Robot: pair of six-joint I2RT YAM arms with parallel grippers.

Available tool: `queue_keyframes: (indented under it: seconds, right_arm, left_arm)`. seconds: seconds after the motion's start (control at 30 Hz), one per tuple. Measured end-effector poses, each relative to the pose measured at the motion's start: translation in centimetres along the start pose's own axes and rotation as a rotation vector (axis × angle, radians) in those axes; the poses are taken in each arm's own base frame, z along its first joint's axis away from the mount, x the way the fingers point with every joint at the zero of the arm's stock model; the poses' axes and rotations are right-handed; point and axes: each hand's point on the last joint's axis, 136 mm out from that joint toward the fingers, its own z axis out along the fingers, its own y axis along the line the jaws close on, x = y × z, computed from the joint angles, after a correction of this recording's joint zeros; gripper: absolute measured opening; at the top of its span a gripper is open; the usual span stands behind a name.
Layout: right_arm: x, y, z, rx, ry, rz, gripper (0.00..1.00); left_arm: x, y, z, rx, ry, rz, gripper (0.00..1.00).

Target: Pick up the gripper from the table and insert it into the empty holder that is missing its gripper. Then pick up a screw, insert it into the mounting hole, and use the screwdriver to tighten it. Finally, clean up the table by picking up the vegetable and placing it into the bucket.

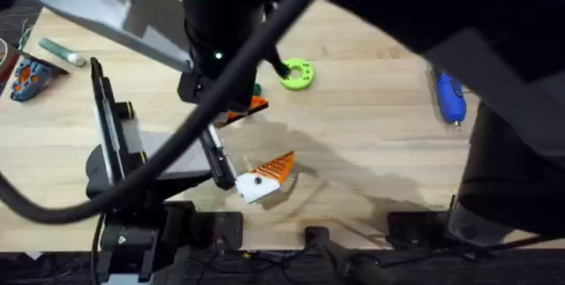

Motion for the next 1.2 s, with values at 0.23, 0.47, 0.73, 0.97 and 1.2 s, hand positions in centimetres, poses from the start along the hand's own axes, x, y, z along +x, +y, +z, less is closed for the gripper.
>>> queue_keyframes:
  seconds: [0.23, 0.47, 0.73, 0.97, 1.2]
  right_arm:
    - [0.09, -0.50, 1.02, 0.018, 0.029, -0.003, 0.005]
    - [0.06, -0.67, 1.01, 0.026, 0.029, -0.005, 0.005]
    - [0.10, -0.66, 1.05, 0.025, 0.031, -0.005, 0.005]
    - [0.31, -0.58, 1.04, 0.022, 0.039, -0.005, 0.005]
    - [0.33, -0.56, 1.12, 0.021, 0.042, -0.005, 0.005]
  left_arm:
    - [0.00, 0.00, 0.00, 0.000, 0.000, 0.000, 0.986]
    - [0.00, 0.01, 0.00, 0.000, 0.000, 0.000, 0.986]
    - [0.00, 0.00, 0.00, 0.000, 0.000, 0.000, 0.985]
    - [0.00, 0.00, 0.00, 0.000, 0.000, 0.000, 0.986]
    - [0.00, 0.00, 0.00, 0.000, 0.000, 0.000, 0.986]
